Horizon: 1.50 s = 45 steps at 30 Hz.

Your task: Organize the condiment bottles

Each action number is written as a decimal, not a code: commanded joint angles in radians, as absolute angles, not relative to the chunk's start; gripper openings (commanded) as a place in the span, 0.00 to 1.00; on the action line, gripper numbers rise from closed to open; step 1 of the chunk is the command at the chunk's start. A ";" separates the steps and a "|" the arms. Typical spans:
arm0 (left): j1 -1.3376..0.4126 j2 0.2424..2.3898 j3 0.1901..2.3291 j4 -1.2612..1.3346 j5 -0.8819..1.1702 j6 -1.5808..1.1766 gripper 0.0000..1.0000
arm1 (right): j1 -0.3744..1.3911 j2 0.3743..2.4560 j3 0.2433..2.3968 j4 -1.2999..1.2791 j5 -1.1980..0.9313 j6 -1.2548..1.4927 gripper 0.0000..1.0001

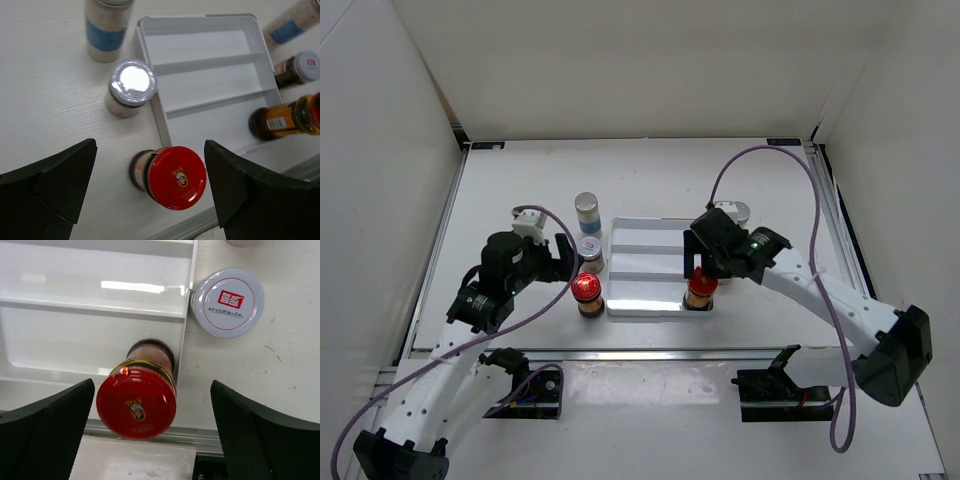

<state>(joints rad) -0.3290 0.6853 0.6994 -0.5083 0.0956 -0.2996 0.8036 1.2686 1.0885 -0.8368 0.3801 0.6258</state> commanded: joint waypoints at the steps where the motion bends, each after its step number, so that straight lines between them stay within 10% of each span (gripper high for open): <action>1: -0.399 0.710 0.690 -0.459 0.199 -0.243 0.99 | 0.807 1.154 1.103 -0.848 0.426 0.658 1.00; 31: -0.624 0.976 0.781 -0.615 -0.017 -0.288 0.94 | 0.807 0.953 1.022 -0.922 0.454 0.617 1.00; 41: -0.646 1.014 0.799 -0.633 -0.028 -0.288 0.56 | 0.807 0.908 1.013 -0.962 0.474 0.626 1.00; 45: -0.646 1.005 0.836 -0.659 -0.090 -0.298 0.22 | 0.807 0.890 1.003 -0.973 0.483 0.626 1.00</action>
